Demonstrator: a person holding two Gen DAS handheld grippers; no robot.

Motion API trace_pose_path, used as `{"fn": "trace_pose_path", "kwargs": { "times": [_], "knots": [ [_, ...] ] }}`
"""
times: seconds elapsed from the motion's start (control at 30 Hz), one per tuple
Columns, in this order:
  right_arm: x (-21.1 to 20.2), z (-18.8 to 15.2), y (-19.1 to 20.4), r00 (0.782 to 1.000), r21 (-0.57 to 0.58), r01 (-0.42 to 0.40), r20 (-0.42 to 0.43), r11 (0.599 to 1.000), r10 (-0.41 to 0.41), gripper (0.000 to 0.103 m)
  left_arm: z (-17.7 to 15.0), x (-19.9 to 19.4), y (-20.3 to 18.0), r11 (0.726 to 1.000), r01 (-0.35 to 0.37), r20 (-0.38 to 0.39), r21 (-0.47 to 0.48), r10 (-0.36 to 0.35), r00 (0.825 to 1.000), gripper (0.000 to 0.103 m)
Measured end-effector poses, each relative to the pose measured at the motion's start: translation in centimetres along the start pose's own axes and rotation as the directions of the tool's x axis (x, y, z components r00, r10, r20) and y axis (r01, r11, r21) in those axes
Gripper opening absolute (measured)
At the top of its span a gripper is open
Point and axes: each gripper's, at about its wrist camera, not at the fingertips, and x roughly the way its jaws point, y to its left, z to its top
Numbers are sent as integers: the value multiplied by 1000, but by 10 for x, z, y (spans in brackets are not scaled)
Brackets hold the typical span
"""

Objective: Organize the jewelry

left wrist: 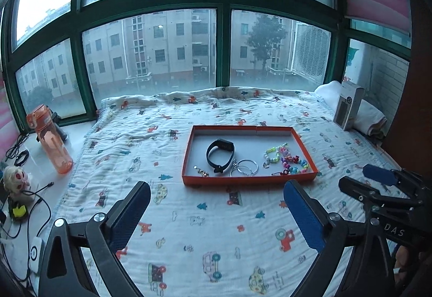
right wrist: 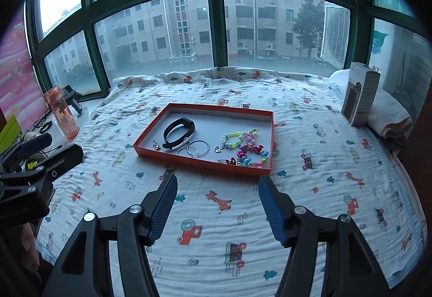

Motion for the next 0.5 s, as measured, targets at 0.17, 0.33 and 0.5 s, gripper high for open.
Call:
{"fn": "trace_pose_path", "kwargs": {
  "times": [0.17, 0.33, 0.5],
  "knots": [
    [-9, -5, 3, 1000, -7, 1, 13, 1000, -1, 70, -8, -11, 2, 1000, -1, 5, -6, 1, 1000, 103],
    [-16, -7, 6, 1000, -20, 7, 26, 1000, -6, 71, -11, -19, 2, 1000, -9, 13, -7, 9, 1000, 103],
    [-22, -8, 8, 999, -27, 4, 37, 1000, -3, 71, -11, -21, 6, 1000, -16, 13, -17, 16, 1000, 103]
  ]
}}
